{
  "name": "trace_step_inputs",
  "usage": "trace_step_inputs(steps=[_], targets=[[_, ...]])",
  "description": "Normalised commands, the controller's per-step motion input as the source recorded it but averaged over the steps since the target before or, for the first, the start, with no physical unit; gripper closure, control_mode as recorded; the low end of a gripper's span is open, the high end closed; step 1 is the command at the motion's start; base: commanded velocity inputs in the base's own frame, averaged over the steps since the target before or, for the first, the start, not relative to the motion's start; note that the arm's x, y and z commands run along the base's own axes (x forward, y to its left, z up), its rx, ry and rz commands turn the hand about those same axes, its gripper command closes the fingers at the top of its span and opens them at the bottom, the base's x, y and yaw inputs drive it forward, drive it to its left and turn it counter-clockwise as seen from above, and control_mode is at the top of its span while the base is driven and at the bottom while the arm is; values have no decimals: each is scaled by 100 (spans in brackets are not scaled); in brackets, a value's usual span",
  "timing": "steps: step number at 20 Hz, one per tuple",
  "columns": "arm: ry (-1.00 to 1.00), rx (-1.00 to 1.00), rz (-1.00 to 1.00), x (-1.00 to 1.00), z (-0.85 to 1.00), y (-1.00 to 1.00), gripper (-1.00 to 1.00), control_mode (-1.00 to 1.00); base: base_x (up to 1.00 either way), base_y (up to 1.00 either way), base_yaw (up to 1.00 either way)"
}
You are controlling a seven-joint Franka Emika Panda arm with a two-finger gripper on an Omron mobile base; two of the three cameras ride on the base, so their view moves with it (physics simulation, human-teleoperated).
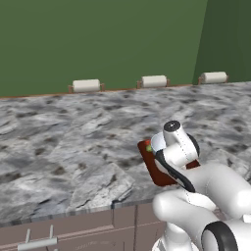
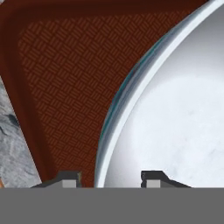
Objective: Place the two vegetables and bowl onto the tray for setting up a vegetable dip station.
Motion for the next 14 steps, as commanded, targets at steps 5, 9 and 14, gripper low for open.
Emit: trace_step_inputs(steps=[5, 9, 14], targets=[[0, 0, 0, 0, 0, 0, -100, -100, 0, 0, 0], [0, 0, 0, -11, 21, 0, -100, -100, 0, 0, 0], [0, 0, 0, -25, 49, 0, -100, -100, 0, 0, 0]])
